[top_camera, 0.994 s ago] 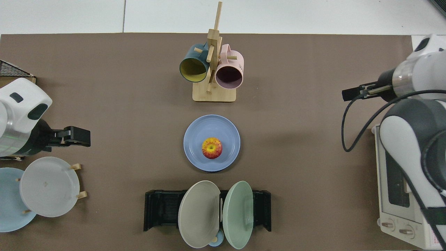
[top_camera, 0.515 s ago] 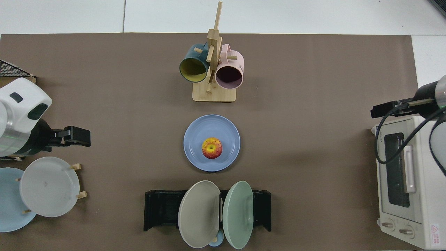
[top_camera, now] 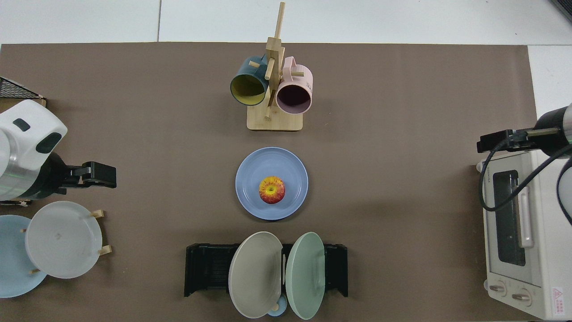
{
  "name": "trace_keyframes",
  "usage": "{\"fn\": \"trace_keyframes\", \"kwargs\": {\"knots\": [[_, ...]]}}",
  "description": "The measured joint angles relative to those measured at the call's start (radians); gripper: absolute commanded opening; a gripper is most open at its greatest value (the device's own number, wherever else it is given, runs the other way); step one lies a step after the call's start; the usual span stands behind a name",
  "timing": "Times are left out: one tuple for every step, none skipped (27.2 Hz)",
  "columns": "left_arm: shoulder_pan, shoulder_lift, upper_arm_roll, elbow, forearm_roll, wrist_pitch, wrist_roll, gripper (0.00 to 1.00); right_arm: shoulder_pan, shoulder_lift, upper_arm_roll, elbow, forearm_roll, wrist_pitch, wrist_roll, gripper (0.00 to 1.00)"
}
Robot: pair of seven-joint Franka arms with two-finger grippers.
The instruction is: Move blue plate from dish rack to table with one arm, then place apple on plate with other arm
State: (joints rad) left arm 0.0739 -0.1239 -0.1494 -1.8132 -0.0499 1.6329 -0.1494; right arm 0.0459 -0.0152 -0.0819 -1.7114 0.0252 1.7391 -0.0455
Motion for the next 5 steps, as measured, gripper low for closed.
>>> {"fn": "trace_keyframes", "kwargs": {"knots": [[0.000, 0.000, 0.000, 0.000, 0.000, 0.000, 0.000, 1.00, 0.000, 0.000, 0.000, 0.000, -0.001, 0.000, 0.003, 1.00], [0.000, 0.000, 0.000, 0.000, 0.000, 0.000, 0.000, 1.00, 0.000, 0.000, 0.001, 0.000, -0.004, 0.000, 0.005, 1.00], [0.000, 0.000, 0.000, 0.000, 0.000, 0.000, 0.000, 1.00, 0.000, 0.000, 0.001, 0.000, -0.006, 0.000, 0.006, 1.00], [0.000, 0.000, 0.000, 0.000, 0.000, 0.000, 0.000, 1.00, 0.000, 0.000, 0.001, 0.000, -0.008, 0.000, 0.007, 1.00], [0.000, 0.000, 0.000, 0.000, 0.000, 0.000, 0.000, 1.00, 0.000, 0.000, 0.002, 0.000, -0.009, 0.000, 0.008, 1.00]]}}
